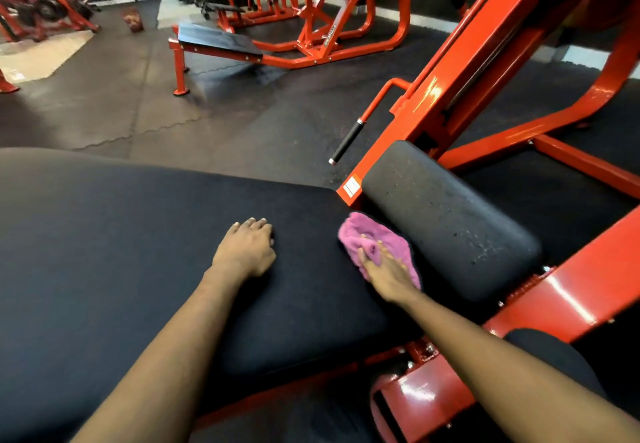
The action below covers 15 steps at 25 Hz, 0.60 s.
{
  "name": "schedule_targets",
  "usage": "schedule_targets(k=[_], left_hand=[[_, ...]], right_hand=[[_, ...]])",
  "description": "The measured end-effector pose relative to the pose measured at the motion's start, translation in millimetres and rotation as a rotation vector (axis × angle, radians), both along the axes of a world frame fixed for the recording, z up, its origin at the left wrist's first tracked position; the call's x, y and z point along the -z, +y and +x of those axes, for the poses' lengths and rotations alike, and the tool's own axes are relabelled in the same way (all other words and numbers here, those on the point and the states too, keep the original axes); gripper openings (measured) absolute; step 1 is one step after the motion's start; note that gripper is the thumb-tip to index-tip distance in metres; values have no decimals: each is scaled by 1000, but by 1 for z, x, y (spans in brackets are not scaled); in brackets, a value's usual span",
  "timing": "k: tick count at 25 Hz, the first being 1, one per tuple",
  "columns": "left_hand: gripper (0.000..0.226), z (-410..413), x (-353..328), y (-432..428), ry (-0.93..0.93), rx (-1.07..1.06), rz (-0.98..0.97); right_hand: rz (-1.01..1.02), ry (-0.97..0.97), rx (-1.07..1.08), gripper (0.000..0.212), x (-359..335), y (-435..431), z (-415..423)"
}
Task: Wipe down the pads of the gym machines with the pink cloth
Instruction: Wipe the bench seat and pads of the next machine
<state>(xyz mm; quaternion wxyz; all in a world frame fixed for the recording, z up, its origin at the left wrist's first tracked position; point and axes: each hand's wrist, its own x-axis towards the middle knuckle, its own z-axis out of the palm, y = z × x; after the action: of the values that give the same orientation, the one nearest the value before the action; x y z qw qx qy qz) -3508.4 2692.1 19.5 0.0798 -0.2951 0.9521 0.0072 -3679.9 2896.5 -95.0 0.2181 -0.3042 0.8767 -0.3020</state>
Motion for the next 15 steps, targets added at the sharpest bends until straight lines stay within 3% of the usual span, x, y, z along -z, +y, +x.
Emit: schedule_targets(k=[4, 10, 12, 15], left_hand=[[45, 19, 5, 31, 1, 55, -7], [40, 29, 3, 45, 70, 71, 14], [42, 31, 5, 51, 56, 75, -8], [46, 37, 8, 62, 16, 108, -67]], right_hand=[[159, -107, 179, 64, -9, 24, 19], [-109, 127, -113, 60, -22, 28, 124], [-153, 172, -82, 67, -12, 44, 122], [-140, 124, 129, 75, 14, 70, 93]])
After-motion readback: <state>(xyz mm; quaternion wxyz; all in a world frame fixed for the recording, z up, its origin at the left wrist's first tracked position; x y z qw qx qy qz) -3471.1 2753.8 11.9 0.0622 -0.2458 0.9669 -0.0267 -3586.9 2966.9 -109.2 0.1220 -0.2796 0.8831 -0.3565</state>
